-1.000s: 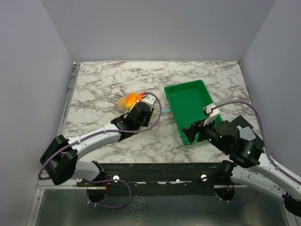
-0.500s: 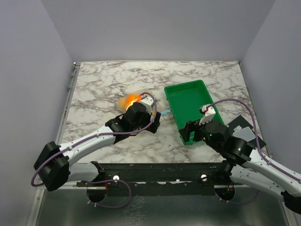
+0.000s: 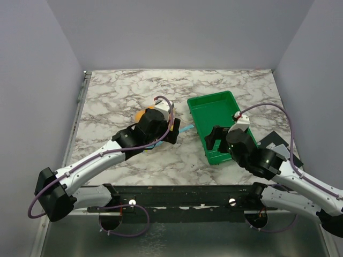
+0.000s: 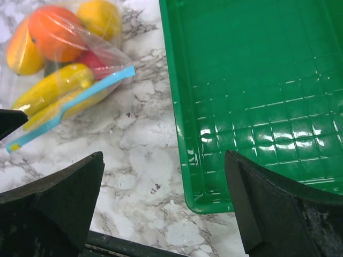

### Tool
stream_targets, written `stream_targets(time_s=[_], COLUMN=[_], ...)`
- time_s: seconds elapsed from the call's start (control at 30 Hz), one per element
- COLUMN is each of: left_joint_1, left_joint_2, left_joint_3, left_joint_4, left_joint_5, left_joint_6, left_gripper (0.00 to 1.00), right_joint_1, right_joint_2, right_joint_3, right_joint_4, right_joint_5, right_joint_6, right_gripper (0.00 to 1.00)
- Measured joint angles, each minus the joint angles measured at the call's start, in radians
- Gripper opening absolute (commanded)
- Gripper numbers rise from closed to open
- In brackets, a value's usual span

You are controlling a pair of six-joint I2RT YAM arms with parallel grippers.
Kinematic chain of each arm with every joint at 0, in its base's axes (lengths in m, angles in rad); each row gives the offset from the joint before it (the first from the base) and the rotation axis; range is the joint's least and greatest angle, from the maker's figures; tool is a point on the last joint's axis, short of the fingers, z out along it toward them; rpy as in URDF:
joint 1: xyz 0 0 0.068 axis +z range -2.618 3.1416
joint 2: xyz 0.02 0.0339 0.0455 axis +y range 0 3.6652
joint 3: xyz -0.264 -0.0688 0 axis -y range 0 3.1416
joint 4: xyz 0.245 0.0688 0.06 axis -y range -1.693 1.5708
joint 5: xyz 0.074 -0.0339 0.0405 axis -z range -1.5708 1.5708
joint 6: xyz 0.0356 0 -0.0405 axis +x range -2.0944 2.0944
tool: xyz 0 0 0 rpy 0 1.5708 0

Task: Place the food in the zip-top bag and seal the zipper
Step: Reset both arms

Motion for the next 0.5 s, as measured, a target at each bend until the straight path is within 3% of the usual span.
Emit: stream_targets(time_s=[0.3, 0.5], left_joint_1=[0.031, 0.142], left_joint_2=[0.014, 0.029], left_joint_3=[0.135, 0.164], left_joint_4=[-0.088, -0.111], left_joint_5=[-0.092, -0.106], left_joint_6=[-0.001, 0.000], left_gripper=[0.99, 0.99], right_joint_1=[0.000, 0.000], right_joint_2=[0.122, 0.227], right_joint_3=[0.146, 0.231], right_joint_4=[-0.082, -0.138], right_joint_5=[0.117, 0.198], right_joint_6=[0.020, -0.027], right_gripper=[1.00, 1.00])
